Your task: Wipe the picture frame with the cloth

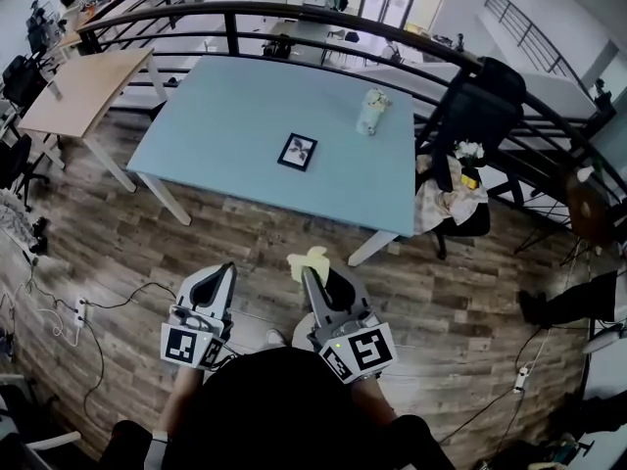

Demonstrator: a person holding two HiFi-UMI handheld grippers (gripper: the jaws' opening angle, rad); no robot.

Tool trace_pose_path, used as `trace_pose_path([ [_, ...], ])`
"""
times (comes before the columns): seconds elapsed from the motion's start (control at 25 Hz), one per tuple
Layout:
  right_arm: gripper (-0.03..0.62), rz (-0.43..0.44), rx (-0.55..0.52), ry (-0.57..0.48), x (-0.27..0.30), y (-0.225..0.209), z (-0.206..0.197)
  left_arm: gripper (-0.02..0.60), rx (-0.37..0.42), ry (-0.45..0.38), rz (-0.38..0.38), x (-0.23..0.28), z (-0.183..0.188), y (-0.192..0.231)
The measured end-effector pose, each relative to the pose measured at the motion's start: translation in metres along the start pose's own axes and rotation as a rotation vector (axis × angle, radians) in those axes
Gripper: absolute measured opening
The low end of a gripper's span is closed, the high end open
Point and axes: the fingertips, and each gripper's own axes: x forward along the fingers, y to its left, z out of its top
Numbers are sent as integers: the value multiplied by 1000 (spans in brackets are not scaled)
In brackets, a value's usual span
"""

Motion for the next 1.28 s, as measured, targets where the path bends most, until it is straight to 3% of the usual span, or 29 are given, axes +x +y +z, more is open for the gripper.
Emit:
trace_pose_path([
  [0.28, 57, -4, -10, 22, 22, -2, -6, -3, 8, -9, 16, 8, -4, 24],
  [0.64, 58, 53, 17, 53, 70, -23, -21, -3, 5, 31, 31, 42, -27, 47],
  [1.28, 57, 57, 64, 79, 159, -95, -22, -3, 1, 52, 11, 147, -33, 81],
])
